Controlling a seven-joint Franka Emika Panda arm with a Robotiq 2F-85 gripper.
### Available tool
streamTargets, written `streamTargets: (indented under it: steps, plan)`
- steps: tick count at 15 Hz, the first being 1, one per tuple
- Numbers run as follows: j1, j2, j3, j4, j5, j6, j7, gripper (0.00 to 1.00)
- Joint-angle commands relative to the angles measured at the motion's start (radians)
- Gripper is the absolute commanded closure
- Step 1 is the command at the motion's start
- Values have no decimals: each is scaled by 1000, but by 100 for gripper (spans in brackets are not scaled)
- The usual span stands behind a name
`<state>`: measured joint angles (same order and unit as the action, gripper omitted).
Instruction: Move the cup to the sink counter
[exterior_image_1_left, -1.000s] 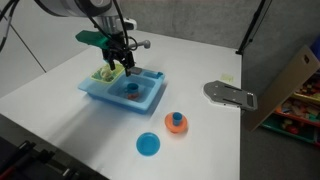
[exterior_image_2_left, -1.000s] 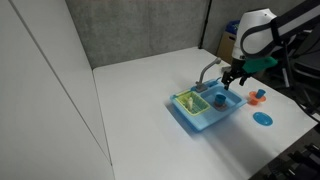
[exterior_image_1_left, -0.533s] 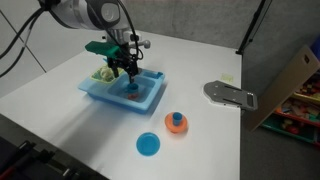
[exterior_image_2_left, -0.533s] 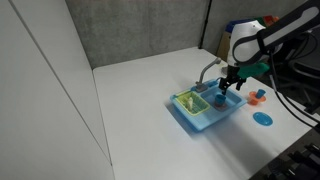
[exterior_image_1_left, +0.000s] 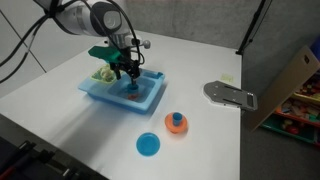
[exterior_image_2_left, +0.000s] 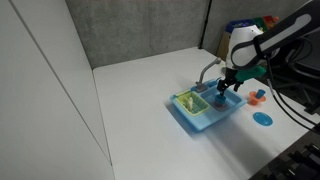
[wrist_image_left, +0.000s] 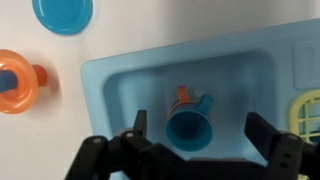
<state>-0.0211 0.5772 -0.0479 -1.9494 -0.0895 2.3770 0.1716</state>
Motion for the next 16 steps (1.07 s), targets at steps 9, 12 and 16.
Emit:
streamTargets:
  steps: [9, 12, 16]
  plan:
    - [-2, 127, 37, 90, 51, 147, -53, 0]
    - [-2, 147, 37, 108, 69, 141, -60, 0]
    - [-5, 169, 33, 124, 83, 138, -59, 27]
